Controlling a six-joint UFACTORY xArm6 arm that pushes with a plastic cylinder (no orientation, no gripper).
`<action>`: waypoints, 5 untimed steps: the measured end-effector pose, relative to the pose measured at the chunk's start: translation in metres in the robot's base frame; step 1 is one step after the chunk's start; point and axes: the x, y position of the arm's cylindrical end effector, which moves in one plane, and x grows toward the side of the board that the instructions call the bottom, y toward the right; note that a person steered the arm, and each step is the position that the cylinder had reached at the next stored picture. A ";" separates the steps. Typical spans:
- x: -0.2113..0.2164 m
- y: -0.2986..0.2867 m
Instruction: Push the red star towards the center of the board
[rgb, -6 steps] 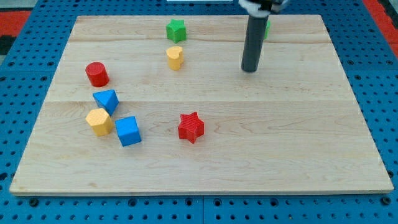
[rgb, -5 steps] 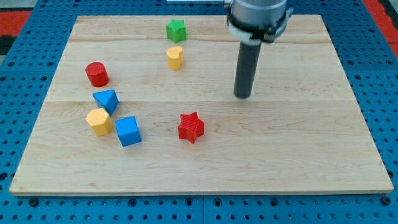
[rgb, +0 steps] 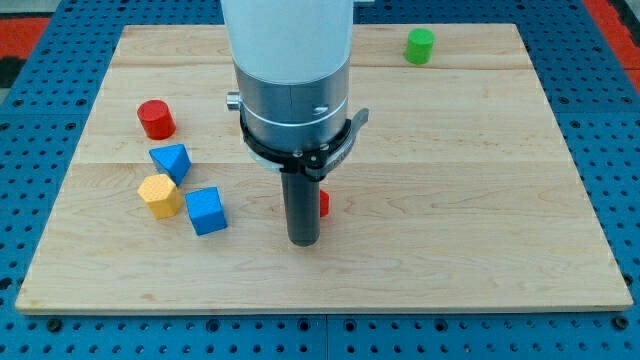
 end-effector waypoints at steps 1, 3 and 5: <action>-0.020 -0.003; -0.047 0.039; -0.068 0.033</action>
